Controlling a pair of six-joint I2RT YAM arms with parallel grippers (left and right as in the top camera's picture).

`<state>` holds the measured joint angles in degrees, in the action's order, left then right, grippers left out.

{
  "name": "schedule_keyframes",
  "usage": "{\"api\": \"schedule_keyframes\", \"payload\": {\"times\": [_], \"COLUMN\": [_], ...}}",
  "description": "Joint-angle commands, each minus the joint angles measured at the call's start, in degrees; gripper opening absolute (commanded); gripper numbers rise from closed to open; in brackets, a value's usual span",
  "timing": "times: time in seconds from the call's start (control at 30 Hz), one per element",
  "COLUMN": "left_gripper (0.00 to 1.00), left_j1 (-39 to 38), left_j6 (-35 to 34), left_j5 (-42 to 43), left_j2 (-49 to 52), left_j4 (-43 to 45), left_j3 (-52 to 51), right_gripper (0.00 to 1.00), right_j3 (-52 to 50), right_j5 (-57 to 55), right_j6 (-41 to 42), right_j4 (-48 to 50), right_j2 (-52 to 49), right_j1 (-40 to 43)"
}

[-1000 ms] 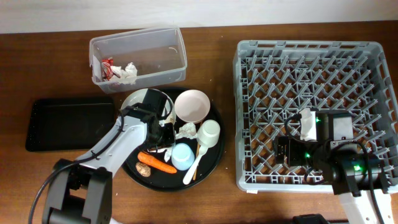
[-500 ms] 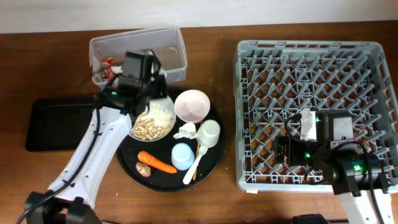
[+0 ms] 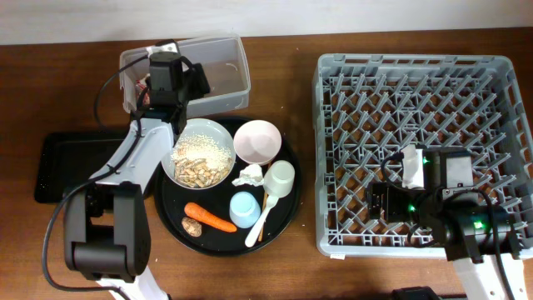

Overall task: Sort waste into correct bins and load items into the dishwasher rack
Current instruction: 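Grasp the second tissue with the left gripper and drop it into the bin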

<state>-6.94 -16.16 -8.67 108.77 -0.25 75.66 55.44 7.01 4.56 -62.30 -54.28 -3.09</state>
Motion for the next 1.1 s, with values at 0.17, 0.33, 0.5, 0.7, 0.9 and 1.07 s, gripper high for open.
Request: {"api": "schedule_keyframes", "payload": {"times": [0.17,0.33,0.5,0.7,0.9,1.07], "left_gripper": [0.99,0.99,0.99,0.99,0.99,0.99], "left_j1": [1.1,-0.9,4.2,4.3,-0.5,-0.2], "left_j6": [13.3,18.5,8.6,23.9,31.8,11.9], "left_j5": [14.8,-1.6,26.2,39.7,26.2,13.8], "left_j2": [-1.5,-3.4,-5.2,-6.6,-7.0,-9.9], "left_j4": [-1.0,-6.6,1.5,-11.6,-13.6,-13.9], "left_j3": [1.3,1.6,1.9,3.4,3.4,3.4], "right_gripper": [0.98,0.98,0.98,0.98,0.98,0.98], "right_j3": [0.6,0.6,0.6,0.6,0.6,0.6], "right_j5": [0.5,0.5,0.5,0.5,0.5,0.5], "right_j6": [0.4,0.4,0.4,0.4,0.4,0.4], "right_j4": [0.2,0.3,0.0,0.4,0.1,0.1], "right_j2": [0.3,0.3,0.1,-0.2,-0.2,-0.2], "right_j1": [0.1,0.1,0.1,0.1,0.1,0.1]}}
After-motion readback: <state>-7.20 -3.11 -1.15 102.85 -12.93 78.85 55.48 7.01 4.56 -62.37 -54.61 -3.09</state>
